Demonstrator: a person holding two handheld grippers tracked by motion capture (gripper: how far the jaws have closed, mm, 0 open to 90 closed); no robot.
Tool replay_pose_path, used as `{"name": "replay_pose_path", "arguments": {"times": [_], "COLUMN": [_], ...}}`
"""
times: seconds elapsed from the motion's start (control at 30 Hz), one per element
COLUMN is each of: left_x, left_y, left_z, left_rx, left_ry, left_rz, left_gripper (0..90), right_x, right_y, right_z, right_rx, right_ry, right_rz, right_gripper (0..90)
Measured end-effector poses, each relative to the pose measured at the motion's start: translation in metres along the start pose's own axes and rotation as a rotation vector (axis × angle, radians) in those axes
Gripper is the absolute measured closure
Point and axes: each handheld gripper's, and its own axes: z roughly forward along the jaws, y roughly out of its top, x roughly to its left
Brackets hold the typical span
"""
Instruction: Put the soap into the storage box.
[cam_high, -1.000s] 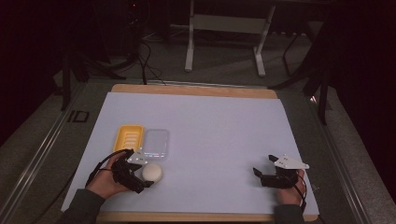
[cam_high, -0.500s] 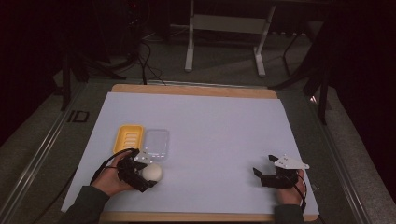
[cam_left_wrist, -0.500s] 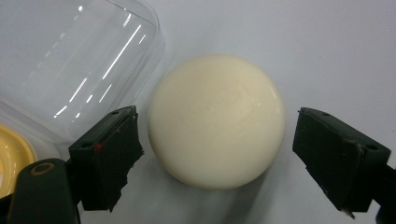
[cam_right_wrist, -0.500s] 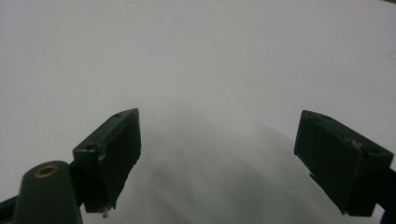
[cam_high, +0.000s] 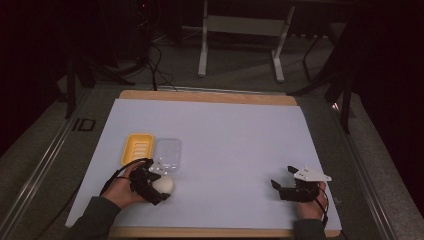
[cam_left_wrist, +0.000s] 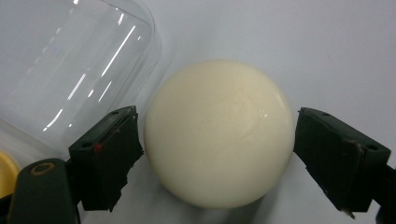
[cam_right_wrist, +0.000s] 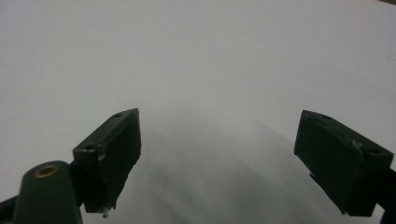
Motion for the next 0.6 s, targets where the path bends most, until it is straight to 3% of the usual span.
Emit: {"name": "replay_pose_path", "arguments": {"times": [0.6], "left_x": [0.0005], "left_y": [0.0062], "left_z": [0.0066], "left_rx": [0.034], "left_ry": [-0.001], "left_rz": [0.017], "left_gripper": [15.9], "right_x": [-0.0001], "right_y": [-0.0001], "right_z": [-0.0004], "right_rx": [-0.001], "right_ry": [0.001], "right_rz": [-0.001], "right_gripper": [14.7]}}
